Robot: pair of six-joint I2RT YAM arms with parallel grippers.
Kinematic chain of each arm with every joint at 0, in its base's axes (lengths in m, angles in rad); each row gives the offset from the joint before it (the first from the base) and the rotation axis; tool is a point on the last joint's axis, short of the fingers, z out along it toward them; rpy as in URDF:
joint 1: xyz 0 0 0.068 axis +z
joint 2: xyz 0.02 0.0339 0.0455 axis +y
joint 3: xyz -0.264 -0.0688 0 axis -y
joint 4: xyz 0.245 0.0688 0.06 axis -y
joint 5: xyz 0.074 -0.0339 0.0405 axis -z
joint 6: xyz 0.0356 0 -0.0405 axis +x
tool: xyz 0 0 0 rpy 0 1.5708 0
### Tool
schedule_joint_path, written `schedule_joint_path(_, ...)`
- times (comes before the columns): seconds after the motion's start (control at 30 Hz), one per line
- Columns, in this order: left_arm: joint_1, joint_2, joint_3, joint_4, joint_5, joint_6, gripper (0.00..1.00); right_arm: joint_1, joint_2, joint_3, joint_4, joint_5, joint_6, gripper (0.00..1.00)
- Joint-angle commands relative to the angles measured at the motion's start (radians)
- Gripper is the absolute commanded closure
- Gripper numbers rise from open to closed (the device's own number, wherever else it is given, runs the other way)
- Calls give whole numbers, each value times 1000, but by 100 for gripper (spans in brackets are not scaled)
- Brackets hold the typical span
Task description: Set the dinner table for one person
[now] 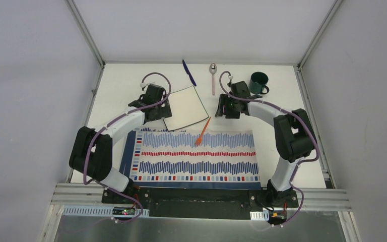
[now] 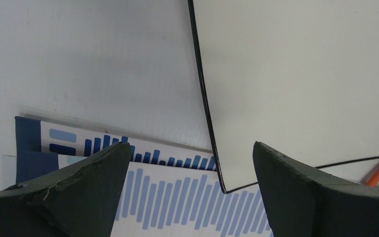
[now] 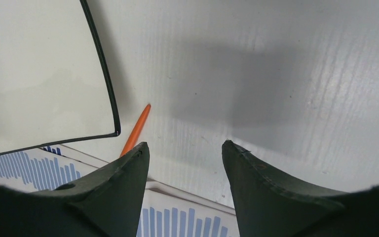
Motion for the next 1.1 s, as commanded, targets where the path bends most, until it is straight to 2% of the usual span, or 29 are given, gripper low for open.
schedule_joint_path(0.0,3,57,72,41,-75,26,1,4,40,81,63,-36,5,39)
schedule_joint_path(0.2,27,105,140,38,-62,39,1,4,87,157,46,-60,-9,41)
schedule_joint_path(0.63,38,95,129,46,-37,34,1,21,78,128,13,-113,-27,48)
schedule_joint_path(0.73,37,92,130,47,-33,35,1,63,45,105,-11,-108,-46,46)
schedule_joint_path(1.07,39,85,128,47,-21,30,1,258,-26,55,-127,46,-116,45)
